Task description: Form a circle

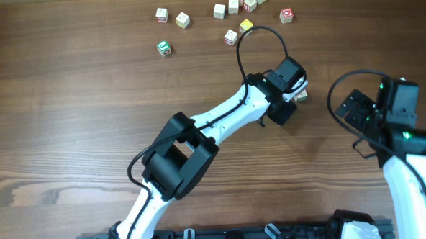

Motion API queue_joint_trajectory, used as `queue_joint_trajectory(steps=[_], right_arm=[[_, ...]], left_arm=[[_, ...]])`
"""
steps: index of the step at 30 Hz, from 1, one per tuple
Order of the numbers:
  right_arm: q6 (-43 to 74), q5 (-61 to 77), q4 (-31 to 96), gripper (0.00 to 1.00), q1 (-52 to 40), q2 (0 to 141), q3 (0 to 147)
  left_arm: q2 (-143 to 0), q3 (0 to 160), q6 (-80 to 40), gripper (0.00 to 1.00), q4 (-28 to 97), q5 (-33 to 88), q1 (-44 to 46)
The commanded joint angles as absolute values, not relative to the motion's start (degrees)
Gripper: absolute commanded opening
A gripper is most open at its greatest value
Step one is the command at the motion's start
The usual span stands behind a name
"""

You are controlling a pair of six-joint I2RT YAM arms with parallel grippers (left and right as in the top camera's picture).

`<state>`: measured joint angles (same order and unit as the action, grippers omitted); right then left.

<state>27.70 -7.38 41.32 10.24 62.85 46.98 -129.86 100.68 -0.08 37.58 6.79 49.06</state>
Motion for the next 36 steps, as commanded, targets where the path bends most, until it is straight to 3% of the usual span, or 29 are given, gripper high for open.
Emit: queue_joint_trajectory(steps=[1,9,14,18,27,36], right_arm=[[28.7,-4.4,39.1,1.0,10.5,67.9,47.7],[28.7,-4.1,36.6,1.0,10.5,72.6,47.7],[28.6,-4.1,36.0,1.0,10.5,72.6,47.7],[28.7,-4.1,36.0,1.0,10.5,72.6,47.7],[28.7,-3.8,36.0,1.0,10.9,72.6,47.7],[28.5,8.4,36.0,1.0,17.7,72.6,47.7]], left_arm=[[-130.8,100.1,-0.4,0.25,34.9,7.5,49.1],[-131.0,100.1,-0.4,0.27,34.1,7.5,49.0],[-131.1,100.1,-0.4,0.32,34.0,7.5,49.0],[-131.2,100.1,-0.4,0.42,34.0,7.5,49.0],[-131.2,100.1,-0.4,0.47,34.0,6.3,48.9],[-124.5,100.1,-0.4,0.54,38.0,2.0,46.7]])
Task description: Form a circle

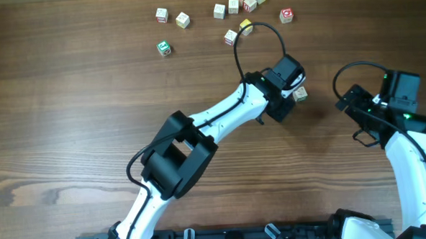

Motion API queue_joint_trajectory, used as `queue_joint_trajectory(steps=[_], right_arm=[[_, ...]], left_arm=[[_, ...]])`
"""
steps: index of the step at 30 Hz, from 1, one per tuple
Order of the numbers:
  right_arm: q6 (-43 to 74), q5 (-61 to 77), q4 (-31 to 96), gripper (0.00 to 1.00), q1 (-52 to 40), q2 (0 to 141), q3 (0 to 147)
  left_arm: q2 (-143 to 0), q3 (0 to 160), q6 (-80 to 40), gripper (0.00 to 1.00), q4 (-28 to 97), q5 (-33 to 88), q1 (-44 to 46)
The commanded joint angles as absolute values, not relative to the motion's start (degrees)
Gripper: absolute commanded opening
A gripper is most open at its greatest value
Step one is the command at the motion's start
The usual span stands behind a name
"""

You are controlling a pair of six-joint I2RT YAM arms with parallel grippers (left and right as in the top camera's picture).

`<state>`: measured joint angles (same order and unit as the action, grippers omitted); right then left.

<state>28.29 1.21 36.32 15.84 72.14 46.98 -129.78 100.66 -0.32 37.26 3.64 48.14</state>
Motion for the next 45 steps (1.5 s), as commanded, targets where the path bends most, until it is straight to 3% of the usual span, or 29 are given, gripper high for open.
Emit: queue_joint_trajectory(steps=[1,4,8,9,16,24,31,34,41,45], right_arm=[[28.5,9.4,36.1,1.0,17.7,72.6,47.7],[28.4,10.3,36.7,0.98,17.6,72.6,47.6],[28.3,10.3,35.6,0.63,17.6,72.8,47.4],[28.3,10.4,35.2,0.6,17.6,73.0,47.3],[26.6,12.1,32.2,0.57,17.5,80.4,45.8],[25.4,19.6,24.4,0.22,17.5,91.6,45.8],[23.5,19.5,19.0,0.14,17.5,94.4,45.8],[25.5,20.8,17.4,0.06,17.4,94.7,45.8],[32.4,23.0,12.1,0.06,16.9,98.3,45.8],[33.1,29.4,2.6,0.06,16.9,98.3,46.1]], left_arm=[[-122.8,100.1,-0.4,0.54,38.0,2.0,46.5],[-118.9,100.1,-0.5,0.57,37.7,2.6,45.7],[-116.7,100.1,-0.4,0.61,37.7,3.7,45.6],[-116.7,100.1,-0.4,0.61,37.8,3.4,45.5],[-116.4,100.1,-4.5,0.58,38.0,-2.0,42.4],[-115.5,100.1,-11.0,0.6,38.0,-2.9,36.1],[-115.5,100.1,-11.0,0.62,38.0,-2.9,34.5],[-115.5,100.1,-11.0,0.63,37.9,-2.9,34.5],[-115.5,100.1,-11.0,0.64,38.0,-2.9,34.5],[-115.5,100.1,-11.0,0.64,38.0,-2.9,34.5]])
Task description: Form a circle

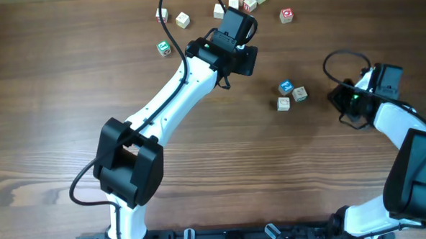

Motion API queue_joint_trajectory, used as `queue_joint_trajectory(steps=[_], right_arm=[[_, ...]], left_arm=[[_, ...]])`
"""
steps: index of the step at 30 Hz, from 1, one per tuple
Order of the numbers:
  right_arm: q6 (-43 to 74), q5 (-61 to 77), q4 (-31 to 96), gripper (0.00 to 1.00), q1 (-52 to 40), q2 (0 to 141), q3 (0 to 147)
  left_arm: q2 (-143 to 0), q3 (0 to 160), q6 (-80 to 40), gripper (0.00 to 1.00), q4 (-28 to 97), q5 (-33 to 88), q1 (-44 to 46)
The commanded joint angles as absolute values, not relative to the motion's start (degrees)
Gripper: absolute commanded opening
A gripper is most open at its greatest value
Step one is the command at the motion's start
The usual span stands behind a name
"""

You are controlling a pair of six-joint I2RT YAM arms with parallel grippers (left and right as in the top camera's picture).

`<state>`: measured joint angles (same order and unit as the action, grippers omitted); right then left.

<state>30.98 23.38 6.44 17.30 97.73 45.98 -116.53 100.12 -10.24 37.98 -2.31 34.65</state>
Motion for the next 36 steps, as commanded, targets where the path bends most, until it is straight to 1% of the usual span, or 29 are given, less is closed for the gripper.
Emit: queue_joint_trajectory(steps=[1,3,10,18,27,36], right_arm=[[32.9,29.4,2.2,0.06,16.9,98.3,46.3],[31.6,29.5,3.1,0.04,16.9,98.3,46.3],[35.6,29.5,4.4,0.04,16.8,98.3,46.3],[36.1,30.0,5.6,0.04,15.5,101.2,46.3],[36.5,30.5,5.6,0.04,13.3,101.9,46.3],[37.8,30.8,4.8,0.05,13.3,101.9,46.3]], left_arm=[[-115.5,100.1,-11.0,0.64,38.0,-2.9,34.5],[-115.5,100.1,-11.0,0.64,38.0,-2.9,34.5],[-115.5,100.1,-11.0,0.64,37.9,-2.9,34.5],[-115.5,100.1,-11.0,0.64,38.0,-2.9,34.5],[-115.5,100.1,-11.0,0.65,38.0,-2.9,34.5],[-115.5,100.1,-11.0,0.65,38.0,-2.9,34.5]])
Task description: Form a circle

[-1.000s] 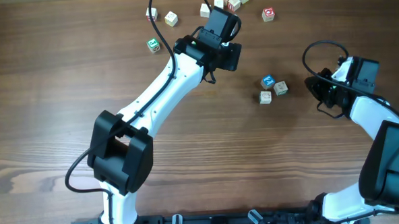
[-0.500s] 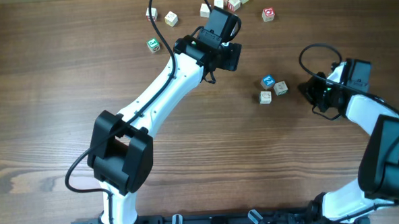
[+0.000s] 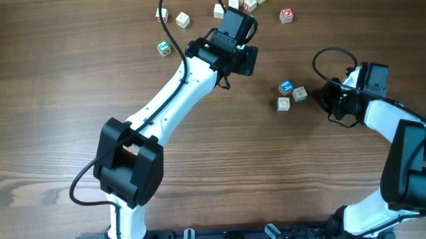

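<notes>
Small lettered wooden cubes are the task's objects. A blue cube [image 3: 286, 87] and two tan cubes [image 3: 299, 94] [image 3: 283, 103] sit close together at centre right. Others lie along the far edge: a green one [image 3: 164, 47], a white one [image 3: 183, 20], a red one [image 3: 286, 15], and a bunch [image 3: 249, 0] at the top. My left gripper [image 3: 236, 25] hangs over the far group, with its fingers hidden under the wrist. My right gripper [image 3: 330, 100] points left at the three-cube cluster from just to its right. Its jaws are too dark to read.
The left arm [image 3: 175, 85] stretches diagonally across the wooden table [image 3: 69, 126] from the near edge. A black cable [image 3: 162, 6] loops over the far cubes, and another loops above the right wrist [image 3: 329, 57].
My right gripper has shifted a little to the left, closer to the three-cube cluster. The left arm and all visible cubes are where they were.
At the two oldest moments my left gripper was low over a tan cube at centre right, while the right arm stood at the right edge. At the last earlier moment the left gripper was over the far group, three cubes showed at centre right, and the right gripper had neared them.
</notes>
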Motion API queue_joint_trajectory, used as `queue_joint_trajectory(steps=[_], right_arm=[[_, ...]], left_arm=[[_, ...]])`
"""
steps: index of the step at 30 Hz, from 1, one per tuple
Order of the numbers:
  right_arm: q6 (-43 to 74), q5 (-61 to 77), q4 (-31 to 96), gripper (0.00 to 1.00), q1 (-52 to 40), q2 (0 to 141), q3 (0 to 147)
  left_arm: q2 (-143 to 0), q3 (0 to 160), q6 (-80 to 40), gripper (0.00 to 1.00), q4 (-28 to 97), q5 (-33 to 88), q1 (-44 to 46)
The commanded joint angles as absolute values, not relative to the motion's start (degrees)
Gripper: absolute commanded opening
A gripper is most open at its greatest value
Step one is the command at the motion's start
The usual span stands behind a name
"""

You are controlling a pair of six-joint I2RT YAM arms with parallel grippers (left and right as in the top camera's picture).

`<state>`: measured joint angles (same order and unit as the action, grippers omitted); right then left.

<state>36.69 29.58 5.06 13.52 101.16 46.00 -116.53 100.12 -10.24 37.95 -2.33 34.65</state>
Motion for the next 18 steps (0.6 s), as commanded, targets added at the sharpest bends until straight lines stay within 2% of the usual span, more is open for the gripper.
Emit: queue_joint_trajectory(steps=[1,18], right_arm=[[37.7,31.3,4.7,0.05,13.3,101.9,46.3],[39.2,34.2,5.9,0.04,13.3,101.9,46.3]], left_arm=[[-115.5,100.1,-11.0,0.65,38.0,-2.9,34.5],[-115.5,100.1,-11.0,0.65,38.0,-2.9,34.5]])
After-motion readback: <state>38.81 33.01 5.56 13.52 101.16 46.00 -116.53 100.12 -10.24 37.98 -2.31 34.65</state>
